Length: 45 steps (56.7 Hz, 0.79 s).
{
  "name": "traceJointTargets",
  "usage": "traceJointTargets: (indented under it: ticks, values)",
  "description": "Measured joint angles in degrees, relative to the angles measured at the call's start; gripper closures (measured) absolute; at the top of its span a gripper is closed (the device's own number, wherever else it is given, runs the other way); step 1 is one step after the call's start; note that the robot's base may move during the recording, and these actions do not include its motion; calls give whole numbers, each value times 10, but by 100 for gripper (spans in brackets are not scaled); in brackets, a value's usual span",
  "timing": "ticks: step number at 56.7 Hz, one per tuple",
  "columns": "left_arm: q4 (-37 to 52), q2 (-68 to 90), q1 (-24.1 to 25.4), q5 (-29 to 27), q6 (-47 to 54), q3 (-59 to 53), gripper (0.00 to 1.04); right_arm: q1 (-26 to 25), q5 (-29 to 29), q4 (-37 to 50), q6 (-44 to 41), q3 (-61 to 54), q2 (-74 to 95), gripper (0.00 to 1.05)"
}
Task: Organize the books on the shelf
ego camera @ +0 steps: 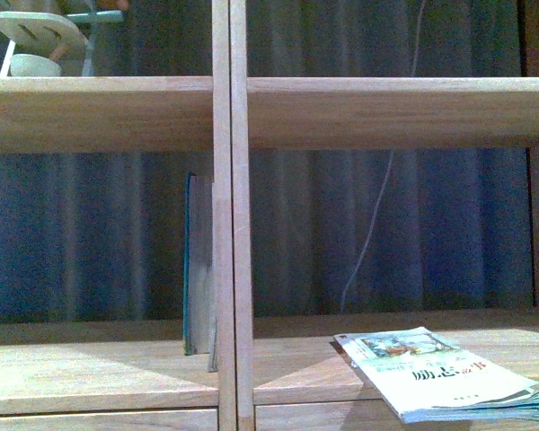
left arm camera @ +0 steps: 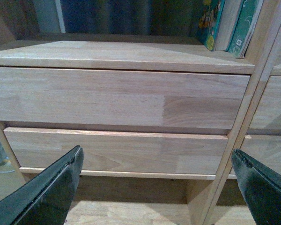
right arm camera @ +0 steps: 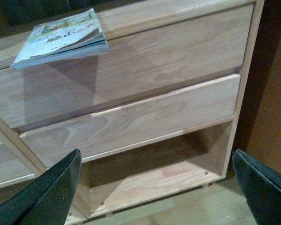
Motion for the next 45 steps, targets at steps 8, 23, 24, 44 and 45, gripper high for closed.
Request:
traceJointTargets:
  ticks: [8, 23, 24, 44, 45]
  values:
    - [0, 0, 0, 0, 0, 0, 7, -46, -53, 36, 92, 66, 143, 7]
    - [0, 0, 0, 0, 0, 0, 7, -19, -48, 62, 200, 216, 375, 7]
    - [0, 0, 0, 0, 0, 0, 7, -12, -44, 63, 205, 227, 387, 7]
    - [0, 0, 0, 0, 0, 0, 7, 82, -1, 61, 318, 377, 551, 7]
    - [0, 0, 0, 0, 0, 0, 7, 87, 2, 61, 325, 381, 559, 7]
